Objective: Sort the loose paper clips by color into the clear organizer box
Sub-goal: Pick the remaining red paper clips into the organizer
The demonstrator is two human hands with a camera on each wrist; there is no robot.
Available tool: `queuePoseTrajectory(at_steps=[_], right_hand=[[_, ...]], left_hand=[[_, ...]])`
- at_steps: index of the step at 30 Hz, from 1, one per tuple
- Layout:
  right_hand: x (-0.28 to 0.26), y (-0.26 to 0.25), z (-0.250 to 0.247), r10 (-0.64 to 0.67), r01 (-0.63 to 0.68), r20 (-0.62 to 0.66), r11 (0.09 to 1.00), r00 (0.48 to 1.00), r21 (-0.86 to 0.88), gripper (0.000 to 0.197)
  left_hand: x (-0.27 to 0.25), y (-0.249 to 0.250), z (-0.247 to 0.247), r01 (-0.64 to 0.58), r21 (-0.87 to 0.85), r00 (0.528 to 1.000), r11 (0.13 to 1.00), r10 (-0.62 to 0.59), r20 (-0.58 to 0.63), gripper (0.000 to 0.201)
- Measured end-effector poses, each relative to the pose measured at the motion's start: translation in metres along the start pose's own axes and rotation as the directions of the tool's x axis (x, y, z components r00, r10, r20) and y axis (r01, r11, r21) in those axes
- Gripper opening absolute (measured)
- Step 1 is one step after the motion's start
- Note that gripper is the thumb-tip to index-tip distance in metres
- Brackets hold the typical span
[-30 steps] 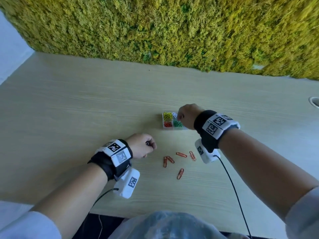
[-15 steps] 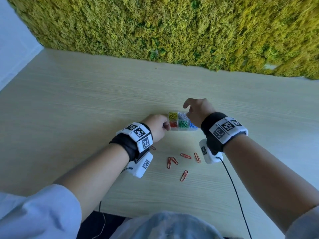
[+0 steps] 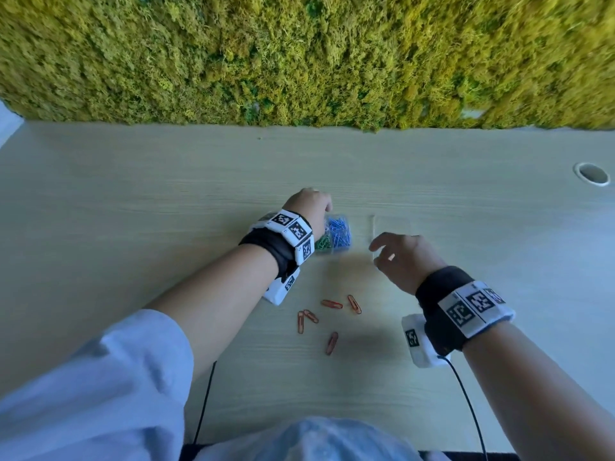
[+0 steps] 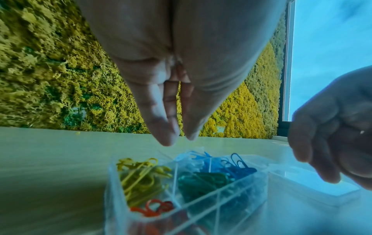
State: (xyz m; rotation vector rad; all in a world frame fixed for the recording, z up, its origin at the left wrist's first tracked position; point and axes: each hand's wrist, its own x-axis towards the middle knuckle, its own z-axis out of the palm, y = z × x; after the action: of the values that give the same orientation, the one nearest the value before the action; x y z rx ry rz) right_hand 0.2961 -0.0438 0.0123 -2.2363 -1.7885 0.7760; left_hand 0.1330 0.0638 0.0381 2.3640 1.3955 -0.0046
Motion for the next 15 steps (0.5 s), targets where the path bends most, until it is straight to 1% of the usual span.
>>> queuePoseTrajectory(at_steps=[3,6,8,11,13,15], right_hand=[[-0.002,-0.004,0.001,-0.010,0.010,0.000,1.000,1.000,-0.002,0.023],[-0.001,-0.018,0.005,-0.047,0.048,0.022,0.999,0.999,-0.005,0.024],[0.000,-0.030,0.007,-0.083,0.084,0.034,0.996,0.996,-0.028,0.024],[0.001,-0.044,0.013,-0.115,0.120,0.079,0.990,0.990,-0.069,0.023],[0.000,-0.051,0.015,-0.117,0.134,0.120,0.980,0.986,-0.148,0.022],[-0.004,-0.056,0.014,-0.107,0.152,0.191,0.960,0.976,-0.236,0.023]], left_hand=[[-0.004,-0.003,-0.001,0.003,-0.016,0.998,1.000,-0.004,-0.058,0.027],[-0.014,-0.012,-0.001,0.019,-0.029,0.998,0.999,-0.021,-0.062,0.024],[-0.024,-0.021,-0.003,0.040,-0.034,0.999,0.999,-0.041,-0.034,0.022],[-0.044,-0.035,-0.004,0.067,-0.017,0.997,0.998,-0.066,0.051,0.016],[-0.057,-0.044,-0.005,0.084,-0.007,0.992,0.996,-0.083,0.092,0.014],[-0.070,-0.053,-0.004,0.114,-0.009,0.986,0.993,-0.112,0.123,0.015]])
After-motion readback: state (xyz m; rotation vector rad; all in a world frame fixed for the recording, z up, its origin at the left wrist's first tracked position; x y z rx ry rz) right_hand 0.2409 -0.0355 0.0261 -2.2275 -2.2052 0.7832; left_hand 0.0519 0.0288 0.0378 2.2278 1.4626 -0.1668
